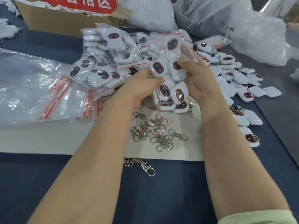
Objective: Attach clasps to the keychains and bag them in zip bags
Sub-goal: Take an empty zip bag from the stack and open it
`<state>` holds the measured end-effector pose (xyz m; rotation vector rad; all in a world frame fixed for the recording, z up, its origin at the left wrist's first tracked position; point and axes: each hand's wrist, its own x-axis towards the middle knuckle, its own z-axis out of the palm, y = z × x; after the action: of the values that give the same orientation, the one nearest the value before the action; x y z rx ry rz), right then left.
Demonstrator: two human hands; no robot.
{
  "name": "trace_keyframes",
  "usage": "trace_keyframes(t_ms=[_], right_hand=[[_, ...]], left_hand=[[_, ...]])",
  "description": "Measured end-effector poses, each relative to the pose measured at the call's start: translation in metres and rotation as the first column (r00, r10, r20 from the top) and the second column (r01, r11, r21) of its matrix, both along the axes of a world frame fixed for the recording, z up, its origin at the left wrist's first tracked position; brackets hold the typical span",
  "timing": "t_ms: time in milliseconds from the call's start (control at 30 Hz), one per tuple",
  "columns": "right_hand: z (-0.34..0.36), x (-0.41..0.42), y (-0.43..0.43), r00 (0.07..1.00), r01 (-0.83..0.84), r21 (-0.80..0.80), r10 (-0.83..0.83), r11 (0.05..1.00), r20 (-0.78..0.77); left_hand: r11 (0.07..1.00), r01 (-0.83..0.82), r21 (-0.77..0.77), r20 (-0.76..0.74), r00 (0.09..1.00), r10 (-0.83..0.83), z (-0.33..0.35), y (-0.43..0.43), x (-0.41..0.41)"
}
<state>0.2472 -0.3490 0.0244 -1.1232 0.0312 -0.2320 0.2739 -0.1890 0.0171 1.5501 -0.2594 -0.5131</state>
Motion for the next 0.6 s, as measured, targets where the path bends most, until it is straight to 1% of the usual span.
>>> trace_keyframes(t_ms=[67,100,167,200,267,333,367,433,500,533,600], right_hand=[[-0.0019,0.0014,0.0004,0.999,0.031,0.002,-0.031,1.0,-0.026],[-0.0027,0.0014,0.0005,0.998,0.044,-0.002,-0.044,0.999,-0.036],[-0.0032,0.0005,-0.0001,0.998,0.06,0.01,-0.059,0.998,-0.035],[-0.0034,-0.0004,-0.0006,0.998,0.058,0.022,-0.057,0.998,-0.02],[-0.0031,-0.0026,-0.0015,0.999,0.045,0.02,-0.045,0.999,0.018],[-0.0029,-0.0045,-0.0005,0.998,0.029,0.017,-0.03,0.999,0.046],[-0.0031,-0.0049,0.0,0.998,0.017,0.028,-0.019,0.999,0.058],[-0.003,-0.0048,0.001,0.997,-0.002,0.058,-0.002,0.998,0.071],[-0.0035,-0.0033,0.0016,0.998,-0.005,0.072,0.001,0.997,0.064],[-0.0043,-0.0021,0.0018,0.999,0.0,0.075,-0.004,0.997,0.054],[-0.0064,0.0003,0.002,1.0,0.022,0.082,-0.023,0.996,0.021]], left_hand=[[0.999,-0.046,-0.018,-0.038,0.998,0.046,0.0005,-0.0033,-0.0018],[0.999,-0.039,-0.038,-0.063,0.997,0.037,0.001,-0.004,-0.003],[0.997,0.045,-0.065,-0.078,0.996,-0.05,0.0023,-0.0021,-0.0031],[0.994,0.099,-0.054,-0.068,0.992,-0.102,0.003,-0.0005,-0.0032],[0.987,0.159,0.038,-0.029,0.987,-0.158,0.0048,0.0024,-0.0045],[0.974,0.169,0.152,0.016,0.985,-0.174,0.005,0.0032,-0.0047],[0.968,0.174,0.182,0.034,0.982,-0.183,0.0049,0.0033,-0.0047],[0.967,0.185,0.173,0.053,0.979,-0.197,0.0045,0.0028,-0.0047],[0.982,0.157,0.1,0.032,0.986,-0.161,0.0032,0.0012,-0.0042],[0.991,0.118,0.068,0.01,0.993,-0.118,0.0023,-0.0006,-0.0041],[0.998,0.039,0.048,-0.023,0.999,-0.038,0.001,-0.0045,-0.0046]])
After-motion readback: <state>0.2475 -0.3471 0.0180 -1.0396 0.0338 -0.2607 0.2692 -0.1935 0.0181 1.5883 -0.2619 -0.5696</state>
